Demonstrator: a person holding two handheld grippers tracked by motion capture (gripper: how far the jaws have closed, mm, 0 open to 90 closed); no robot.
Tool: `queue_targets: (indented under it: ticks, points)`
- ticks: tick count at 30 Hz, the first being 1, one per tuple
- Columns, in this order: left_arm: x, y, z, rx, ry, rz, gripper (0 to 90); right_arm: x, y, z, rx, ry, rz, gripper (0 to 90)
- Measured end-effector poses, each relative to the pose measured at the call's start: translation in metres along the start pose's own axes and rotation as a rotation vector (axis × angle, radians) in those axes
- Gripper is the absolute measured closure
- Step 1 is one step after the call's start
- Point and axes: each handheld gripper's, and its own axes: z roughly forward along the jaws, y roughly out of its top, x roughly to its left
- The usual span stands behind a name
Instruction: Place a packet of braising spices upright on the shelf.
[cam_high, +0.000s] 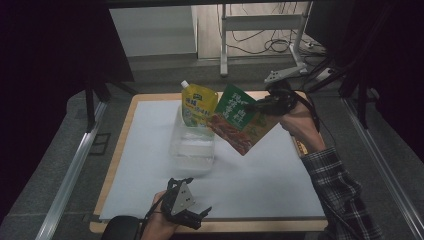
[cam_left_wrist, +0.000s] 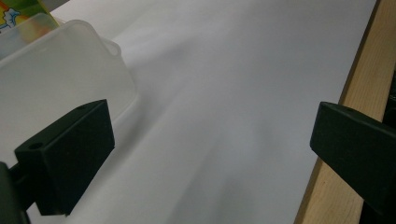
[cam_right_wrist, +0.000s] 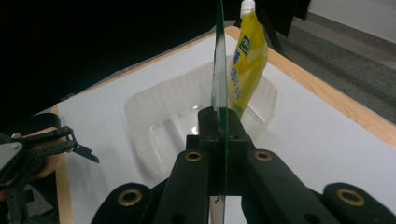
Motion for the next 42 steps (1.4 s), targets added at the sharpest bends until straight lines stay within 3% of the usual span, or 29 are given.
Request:
queue_targets:
  ticks: [8,28,42]
  points:
    - [0.001,0.000,-0.001,0.004,0.000,0.009,0.0,-0.001,0.015,0.027,0.017,0.026,-0.009,89.3]
    - [0.000,0.000,-0.002,-0.013,0.000,0.002,0.0,0.005,0.055,0.071,0.024,0.079,-0.022,89.3]
    - [0.000,0.000,-0.002,-0.009,-0.005,0.010,0.0,0.010,0.071,0.103,0.049,0.096,-0.032,89.3]
